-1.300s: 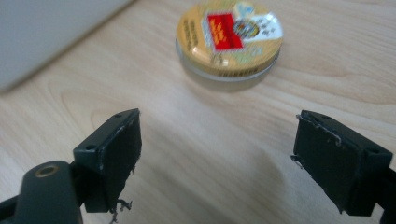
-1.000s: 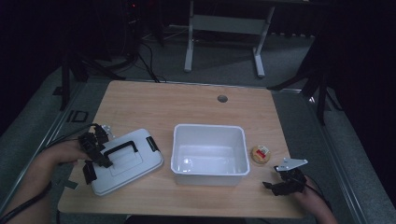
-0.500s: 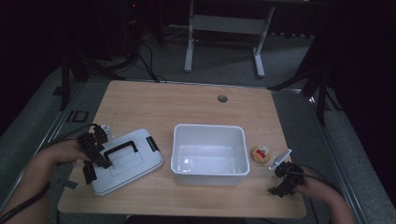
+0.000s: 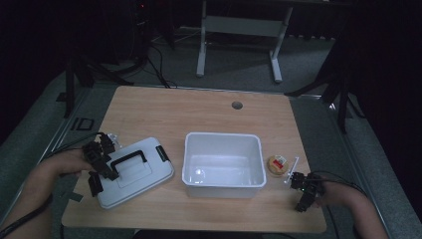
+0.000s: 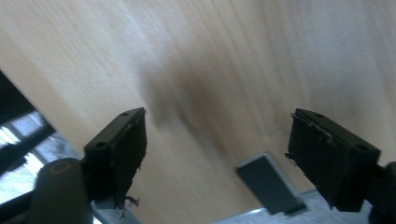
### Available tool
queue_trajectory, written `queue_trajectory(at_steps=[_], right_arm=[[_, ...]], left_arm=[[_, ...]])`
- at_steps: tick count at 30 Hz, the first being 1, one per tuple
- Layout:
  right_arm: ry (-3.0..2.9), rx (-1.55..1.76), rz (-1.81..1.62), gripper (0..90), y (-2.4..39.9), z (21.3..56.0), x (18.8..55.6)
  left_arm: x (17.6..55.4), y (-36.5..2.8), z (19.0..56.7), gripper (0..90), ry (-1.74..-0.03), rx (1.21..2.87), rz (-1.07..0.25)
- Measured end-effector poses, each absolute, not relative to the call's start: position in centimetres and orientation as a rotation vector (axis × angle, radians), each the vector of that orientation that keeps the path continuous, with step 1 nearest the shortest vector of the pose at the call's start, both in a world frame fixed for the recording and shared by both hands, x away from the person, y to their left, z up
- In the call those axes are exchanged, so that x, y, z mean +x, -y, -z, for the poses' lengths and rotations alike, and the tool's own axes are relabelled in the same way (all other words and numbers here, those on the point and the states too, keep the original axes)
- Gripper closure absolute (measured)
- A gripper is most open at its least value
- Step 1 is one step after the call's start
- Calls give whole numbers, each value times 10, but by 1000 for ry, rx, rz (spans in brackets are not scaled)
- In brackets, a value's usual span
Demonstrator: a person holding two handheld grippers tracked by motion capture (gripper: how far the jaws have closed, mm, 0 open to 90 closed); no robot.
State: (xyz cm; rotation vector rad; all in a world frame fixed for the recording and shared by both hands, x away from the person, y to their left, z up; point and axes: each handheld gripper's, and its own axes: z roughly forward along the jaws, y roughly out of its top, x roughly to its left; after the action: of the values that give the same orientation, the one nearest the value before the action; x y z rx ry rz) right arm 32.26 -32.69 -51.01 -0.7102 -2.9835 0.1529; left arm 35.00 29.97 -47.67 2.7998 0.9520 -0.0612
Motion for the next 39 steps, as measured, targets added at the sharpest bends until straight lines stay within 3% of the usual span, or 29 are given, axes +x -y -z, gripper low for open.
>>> queue_trajectory(at_steps=[10,22,39], right_arm=[[3115,-445,-78,185,316,496,328],[3248,-383,47,134,298,475,368],[3252,-354,-91,119,275,502,413]], left_arm=[[349,-301,477,168,-960,2801,84],[349,-302,479,168,-960,2804,106],[351,-300,474,168,-946,2815,107]])
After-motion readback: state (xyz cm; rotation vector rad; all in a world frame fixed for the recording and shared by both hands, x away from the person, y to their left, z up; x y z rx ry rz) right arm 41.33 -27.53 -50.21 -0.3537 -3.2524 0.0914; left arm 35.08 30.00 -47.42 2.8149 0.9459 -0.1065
